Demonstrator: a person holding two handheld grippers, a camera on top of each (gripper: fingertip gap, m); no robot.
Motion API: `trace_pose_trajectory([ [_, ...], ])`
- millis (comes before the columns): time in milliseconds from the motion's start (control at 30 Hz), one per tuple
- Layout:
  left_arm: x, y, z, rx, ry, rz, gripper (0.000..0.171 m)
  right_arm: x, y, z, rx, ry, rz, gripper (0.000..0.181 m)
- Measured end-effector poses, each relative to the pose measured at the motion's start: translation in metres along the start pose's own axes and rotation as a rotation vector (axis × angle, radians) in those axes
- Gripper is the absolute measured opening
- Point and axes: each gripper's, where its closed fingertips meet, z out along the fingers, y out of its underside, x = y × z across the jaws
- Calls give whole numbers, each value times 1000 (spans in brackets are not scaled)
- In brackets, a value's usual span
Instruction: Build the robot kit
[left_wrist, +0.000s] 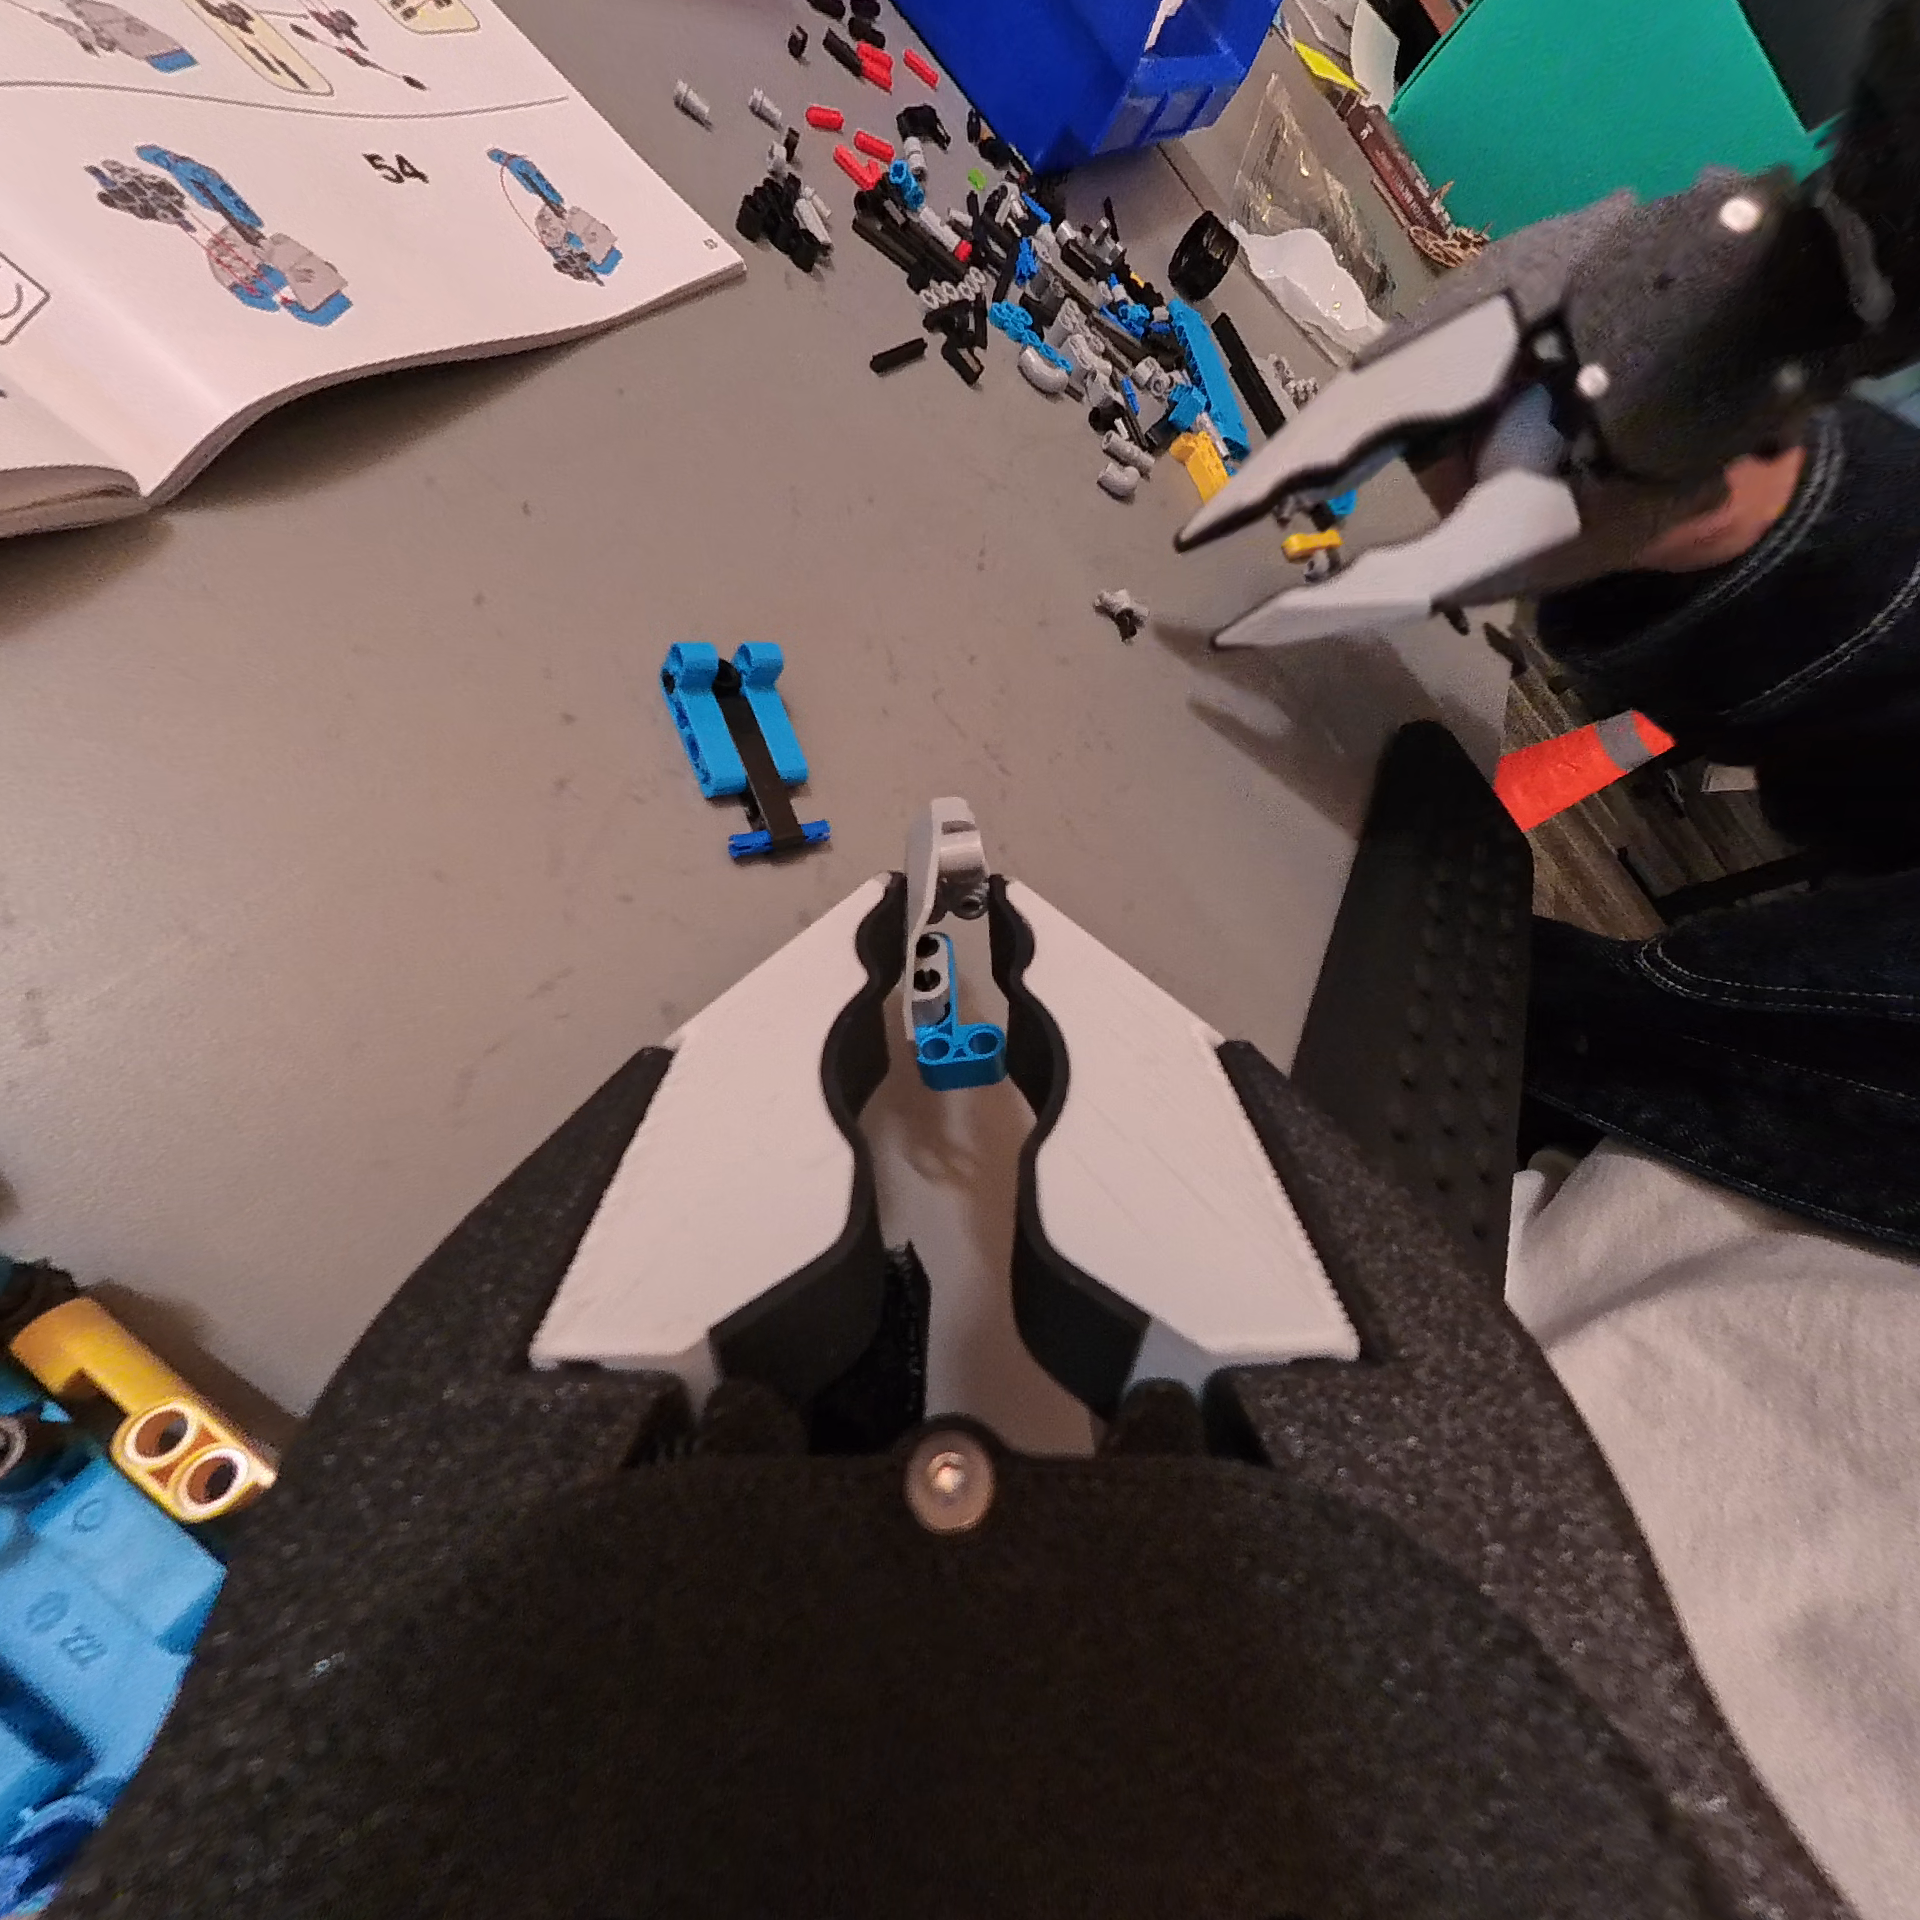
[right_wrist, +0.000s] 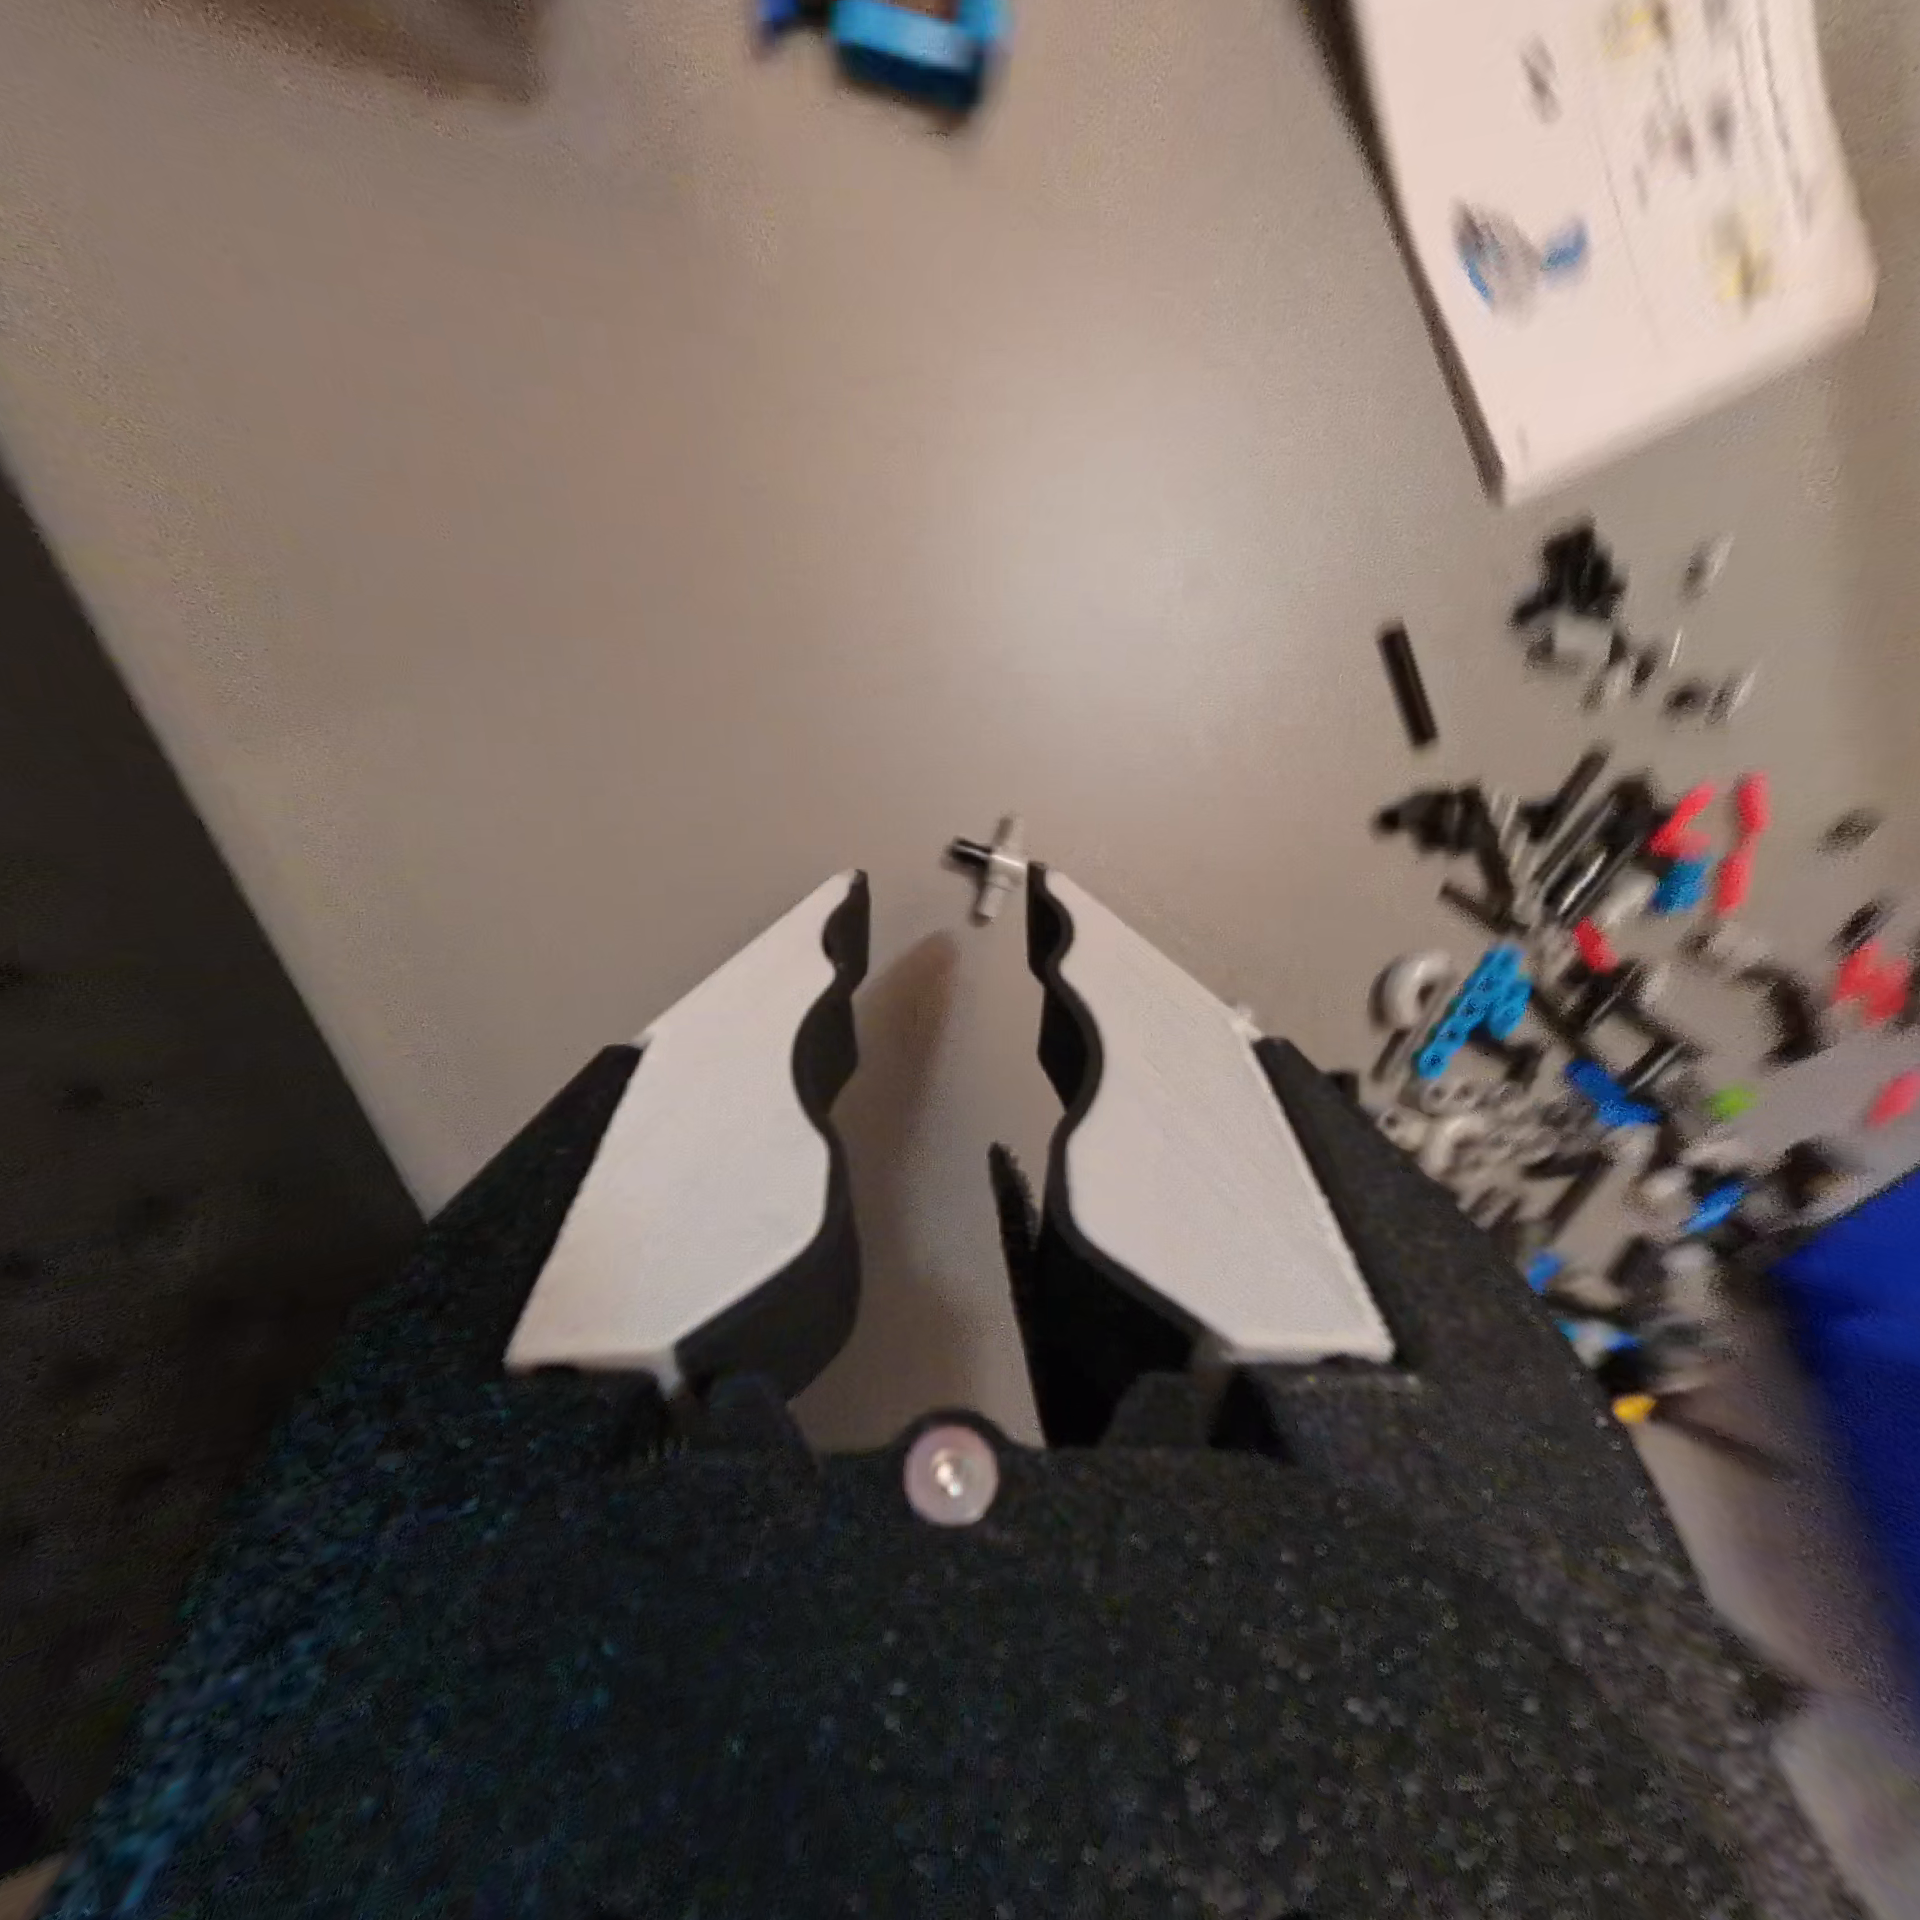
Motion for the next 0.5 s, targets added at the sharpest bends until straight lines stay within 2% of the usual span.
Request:
trace_pose_trajectory([
  [67, 0, 0, 0, 0, 0, 1, 15, 5, -3, 0, 117, -112, 228, 29],
  [133, 1, 0, 0, 0, 2, 1, 15, 6, -6, 1, 228, -153, 324, 22],
  [233, 0, 1, 0, -4, 3, -1, 15, 7, 15, 16, 144, -79, 273, 21],
  [300, 0, 0, 0, -2, 3, 0, 15, 13, 20, 17, 145, -3, 236, 19],
  [500, 1, 1, 1, -6, 3, 1, 16, 11, 17, 22, 159, -6, 229, 11],
])
